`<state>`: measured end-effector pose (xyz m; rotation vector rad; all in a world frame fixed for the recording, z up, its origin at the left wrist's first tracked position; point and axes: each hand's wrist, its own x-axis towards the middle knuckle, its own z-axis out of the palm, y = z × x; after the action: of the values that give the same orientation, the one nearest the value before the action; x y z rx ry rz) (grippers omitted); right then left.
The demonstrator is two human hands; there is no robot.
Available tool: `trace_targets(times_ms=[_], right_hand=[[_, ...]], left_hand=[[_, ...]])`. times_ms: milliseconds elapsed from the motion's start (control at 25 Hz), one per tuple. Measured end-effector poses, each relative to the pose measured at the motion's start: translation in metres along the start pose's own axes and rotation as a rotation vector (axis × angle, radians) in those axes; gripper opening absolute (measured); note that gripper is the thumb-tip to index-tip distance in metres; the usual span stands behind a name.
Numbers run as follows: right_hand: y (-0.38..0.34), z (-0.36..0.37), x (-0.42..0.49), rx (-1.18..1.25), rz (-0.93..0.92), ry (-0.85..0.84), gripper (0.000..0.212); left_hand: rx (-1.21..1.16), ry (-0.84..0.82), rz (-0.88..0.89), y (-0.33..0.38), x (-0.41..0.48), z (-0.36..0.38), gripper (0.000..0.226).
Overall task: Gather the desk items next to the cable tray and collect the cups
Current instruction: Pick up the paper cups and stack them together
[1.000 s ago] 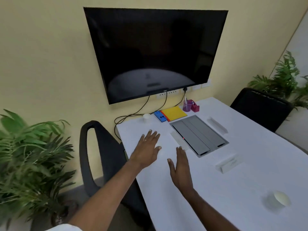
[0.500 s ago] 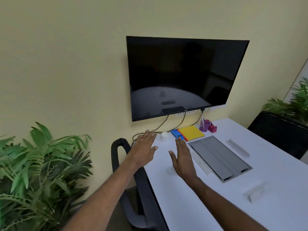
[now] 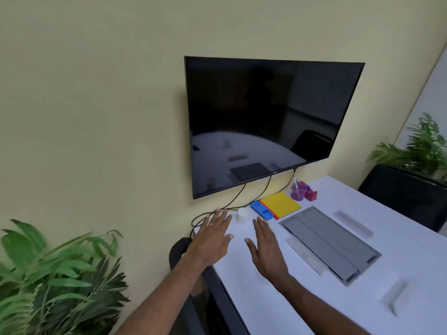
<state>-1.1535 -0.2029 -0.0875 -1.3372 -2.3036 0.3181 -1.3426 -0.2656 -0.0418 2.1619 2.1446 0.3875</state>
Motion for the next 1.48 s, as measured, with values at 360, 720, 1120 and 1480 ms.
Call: trace_targets(times_ms=[360,720,1120,1480], right_hand=[[-0.063,0.024,0.034,-0.065,0.165,0.029,0.066],[-0.025,0.045,0.064,-0.142,0.207,0.02,0.066],[0.027,0.107,0.109,-0.123,0.25,-0.068,0.067],[0.063,0.183,0.169,-0.077,0.407,-0.083,0.065]], left_hand=[[-0.021,-0.107,0.241,-0.088,0.066,0.0,0.062],[-0.101,-0.194,0.297,-0.093,0.118,0.039,0.065],[-0.121,-0.319,0.253,-0.112,0.174,0.096,0.067],[-0.138,-0.501,0.301,-0.132,0.259,0.176,0.067]])
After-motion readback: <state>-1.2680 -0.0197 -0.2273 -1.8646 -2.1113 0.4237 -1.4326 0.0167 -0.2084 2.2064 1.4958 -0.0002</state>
